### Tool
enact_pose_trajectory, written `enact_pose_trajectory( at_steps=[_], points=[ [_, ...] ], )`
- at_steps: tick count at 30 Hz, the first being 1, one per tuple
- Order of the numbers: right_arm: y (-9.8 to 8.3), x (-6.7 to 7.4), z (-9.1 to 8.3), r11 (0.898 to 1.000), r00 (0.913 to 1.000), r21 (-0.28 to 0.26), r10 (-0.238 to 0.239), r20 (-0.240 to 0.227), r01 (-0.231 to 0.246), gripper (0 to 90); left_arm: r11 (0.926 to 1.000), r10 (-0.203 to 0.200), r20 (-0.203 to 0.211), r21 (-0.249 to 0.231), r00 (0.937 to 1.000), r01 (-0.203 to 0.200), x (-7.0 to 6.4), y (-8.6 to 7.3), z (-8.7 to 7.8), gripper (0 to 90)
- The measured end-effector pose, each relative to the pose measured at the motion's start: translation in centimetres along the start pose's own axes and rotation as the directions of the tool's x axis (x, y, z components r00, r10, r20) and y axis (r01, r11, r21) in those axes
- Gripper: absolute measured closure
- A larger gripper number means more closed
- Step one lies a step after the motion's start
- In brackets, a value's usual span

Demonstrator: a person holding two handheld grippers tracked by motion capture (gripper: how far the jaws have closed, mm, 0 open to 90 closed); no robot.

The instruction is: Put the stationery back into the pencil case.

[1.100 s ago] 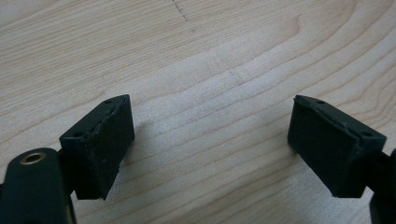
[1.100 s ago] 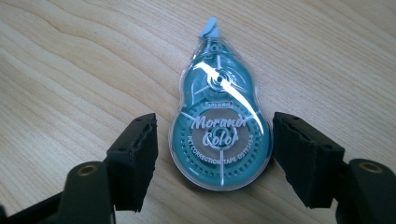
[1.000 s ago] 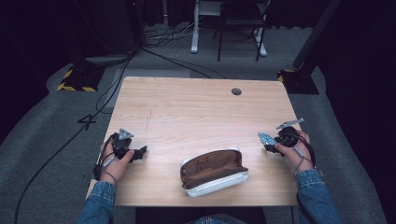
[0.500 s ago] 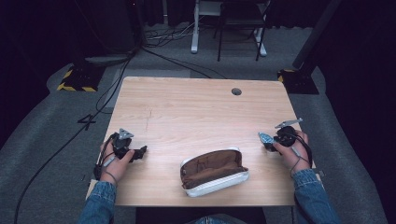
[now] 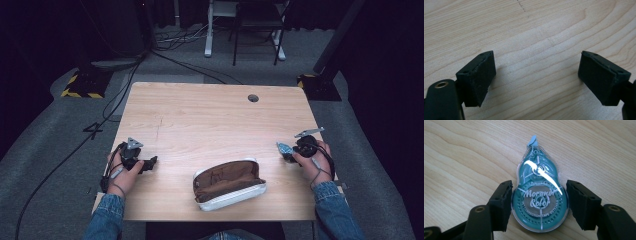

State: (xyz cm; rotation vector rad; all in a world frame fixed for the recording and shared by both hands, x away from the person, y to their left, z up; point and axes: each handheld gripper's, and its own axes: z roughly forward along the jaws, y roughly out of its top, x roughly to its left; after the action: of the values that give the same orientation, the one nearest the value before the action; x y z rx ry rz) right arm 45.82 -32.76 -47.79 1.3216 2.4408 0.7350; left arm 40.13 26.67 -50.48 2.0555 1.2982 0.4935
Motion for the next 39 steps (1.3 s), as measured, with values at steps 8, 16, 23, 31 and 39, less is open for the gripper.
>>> enact_pose_trajectory(
  at_steps=[8,16,23,31,39],
  points=[
    [0.6,0.5,-1.4,0.999,1.0000,-0.038,-0.004,-0.004,0.004,40.0,1.0000,-0.001,0.001,0.000,1.0000,0.001,0.0,0.0,0.0,14.9],
    [1.4,1.4,-3.7,0.996,0.9998,-0.089,-0.021,-0.005,0.021,40.1,1.0000,-0.002,0.000,-0.002,1.0000,0.002,0.0,0.0,0.0,14.8],
    [2.3,2.9,-5.8,0.991,0.9985,-0.122,-0.053,-0.011,0.051,40.1,1.0000,-0.003,-0.002,0.000,1.0000,0.003,0.0,0.0,0.0,14.8],
    [3.3,5.0,-7.6,0.983,0.9941,-0.152,-0.104,-0.032,0.098,40.1,1.0000,-0.002,-0.002,0.001,1.0000,0.002,0.0,0.0,0.0,14.8],
    [4.1,7.5,-9.4,0.973,0.9850,-0.182,-0.155,-0.077,0.139,40.0,1.0000,-0.001,-0.002,0.000,1.0000,0.001,0.0,0.1,0.0,14.8]
  ],
)
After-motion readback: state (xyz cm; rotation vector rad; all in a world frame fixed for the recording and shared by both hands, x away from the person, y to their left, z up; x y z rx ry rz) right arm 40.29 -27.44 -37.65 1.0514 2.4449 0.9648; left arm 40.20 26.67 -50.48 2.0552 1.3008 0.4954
